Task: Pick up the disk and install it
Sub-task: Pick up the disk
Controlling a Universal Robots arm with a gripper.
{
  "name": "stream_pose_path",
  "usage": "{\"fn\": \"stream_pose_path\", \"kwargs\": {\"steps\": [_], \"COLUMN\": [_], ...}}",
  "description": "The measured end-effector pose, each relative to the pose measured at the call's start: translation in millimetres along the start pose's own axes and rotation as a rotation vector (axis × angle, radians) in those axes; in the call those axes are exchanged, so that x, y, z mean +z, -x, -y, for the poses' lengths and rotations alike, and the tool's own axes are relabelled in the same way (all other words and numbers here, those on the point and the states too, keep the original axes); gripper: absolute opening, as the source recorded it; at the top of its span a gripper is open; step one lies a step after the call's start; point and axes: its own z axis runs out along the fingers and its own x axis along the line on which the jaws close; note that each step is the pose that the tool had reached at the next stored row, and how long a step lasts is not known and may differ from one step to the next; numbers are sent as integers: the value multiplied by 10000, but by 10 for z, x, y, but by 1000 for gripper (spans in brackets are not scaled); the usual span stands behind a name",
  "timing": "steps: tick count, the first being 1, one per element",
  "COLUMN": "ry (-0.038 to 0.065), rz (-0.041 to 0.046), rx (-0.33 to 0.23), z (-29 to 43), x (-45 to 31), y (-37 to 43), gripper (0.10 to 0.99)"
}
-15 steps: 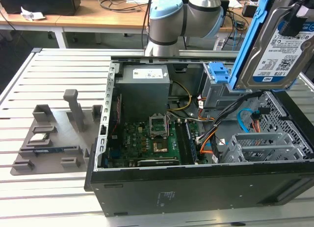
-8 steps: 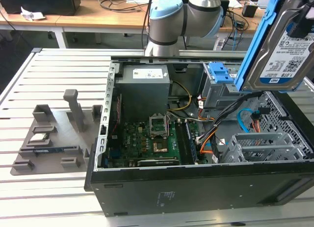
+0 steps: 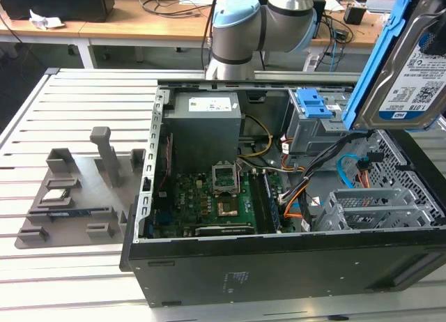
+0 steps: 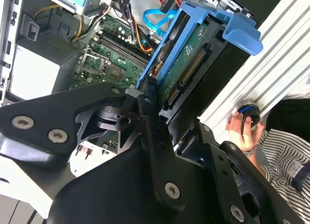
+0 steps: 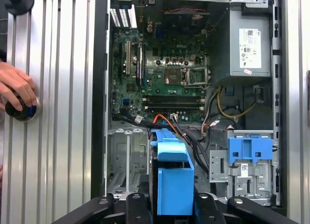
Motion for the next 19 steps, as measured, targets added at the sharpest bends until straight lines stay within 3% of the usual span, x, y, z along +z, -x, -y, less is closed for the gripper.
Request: {"fn": "stream_pose_path", "kwargs": {"steps": [6,19], "ry": [1,1], "rz": [-1,-7], "rx": [-1,0], "z": [64,96], "x": [7,101], "y": [-6,-12], "gripper": [365,365]}}
